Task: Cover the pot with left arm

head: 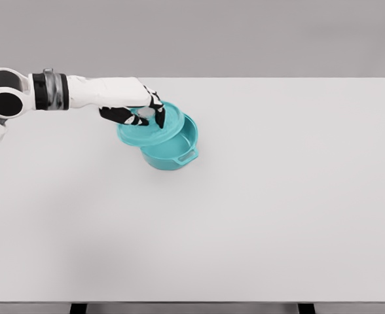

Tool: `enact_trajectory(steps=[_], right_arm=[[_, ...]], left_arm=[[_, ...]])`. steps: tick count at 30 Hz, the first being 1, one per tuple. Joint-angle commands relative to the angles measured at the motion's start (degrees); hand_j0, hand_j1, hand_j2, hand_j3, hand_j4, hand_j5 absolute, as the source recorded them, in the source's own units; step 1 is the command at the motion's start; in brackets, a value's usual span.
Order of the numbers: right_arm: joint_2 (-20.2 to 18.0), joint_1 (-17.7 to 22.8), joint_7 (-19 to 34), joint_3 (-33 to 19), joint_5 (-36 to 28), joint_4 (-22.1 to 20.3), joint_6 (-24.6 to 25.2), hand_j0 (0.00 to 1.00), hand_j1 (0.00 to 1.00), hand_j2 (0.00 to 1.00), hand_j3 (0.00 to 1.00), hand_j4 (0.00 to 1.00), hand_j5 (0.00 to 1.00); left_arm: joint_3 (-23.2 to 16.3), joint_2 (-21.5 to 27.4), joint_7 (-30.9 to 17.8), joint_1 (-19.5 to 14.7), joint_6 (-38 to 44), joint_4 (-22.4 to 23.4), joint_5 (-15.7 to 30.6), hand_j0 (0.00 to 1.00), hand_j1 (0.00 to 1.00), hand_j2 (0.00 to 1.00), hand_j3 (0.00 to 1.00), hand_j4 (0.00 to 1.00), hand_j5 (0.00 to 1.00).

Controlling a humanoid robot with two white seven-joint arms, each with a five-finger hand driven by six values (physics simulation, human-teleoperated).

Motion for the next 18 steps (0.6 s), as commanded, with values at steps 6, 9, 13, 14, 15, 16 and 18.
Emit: enact_trajectory(steps=[6, 9, 13, 14, 15, 16, 18], right_arm=[[-0.01, 0.00, 0.02, 0.01, -0.02, 0.00, -0.01, 1.00, 1.00, 1.00, 1.00, 1.00, 1.00], [-0.01, 0.00, 0.02, 0.01, -0.02, 0.00, -0.01, 1.00, 1.00, 1.00, 1.00, 1.00, 1.00], [-0.01, 0.00, 0.02, 0.01, -0.02, 0.00, -0.01, 1.00, 1.00, 1.00, 1.00, 1.00, 1.00], [-0.01, 0.00, 0.02, 0.01, -0.02, 0.00, -0.01, 1.00, 1.00, 1.00, 1.00, 1.00, 1.00], [-0.01, 0.00, 0.02, 0.01, -0.02, 0.00, -0.01, 1.00, 1.00, 1.00, 1.00, 1.00, 1.00], [-0.01, 0.00, 0.02, 0.01, -0.02, 0.00, -0.01, 1.00, 1.00, 1.00, 1.00, 1.00, 1.00], [-0.01, 0.00, 0.02, 0.01, -0.02, 0.00, -0.01, 1.00, 1.00, 1.00, 1.00, 1.00, 1.00]], left_arm=[[0.02, -3.11, 0.06, 0.09, 0.17, 0.39, -0.38, 0.49, 0.49, 0.49, 0.49, 0.49, 0.49], [0.02, -4.51, 0.06, 0.26, 0.17, 2.15, -2.92, 0.49, 0.49, 0.49, 0.49, 0.49, 0.49], [0.02, -6.27, 0.06, 0.35, 0.17, 2.33, -7.06, 0.49, 0.49, 0.49, 0.49, 0.49, 0.49], [0.02, -6.45, 0.06, 0.35, 0.17, 2.33, -7.06, 0.49, 0.49, 0.49, 0.49, 0.49, 0.49], [0.02, -6.62, 0.06, 0.35, 0.17, 2.33, -7.06, 0.49, 0.49, 0.49, 0.49, 0.49, 0.49], [0.02, -6.62, 0.06, 0.35, 0.17, 2.33, -7.06, 0.49, 0.49, 0.49, 0.49, 0.49, 0.49], [0.02, -6.54, 0.06, 0.35, 0.17, 2.33, -7.06, 0.49, 0.49, 0.49, 0.49, 0.49, 0.49]])
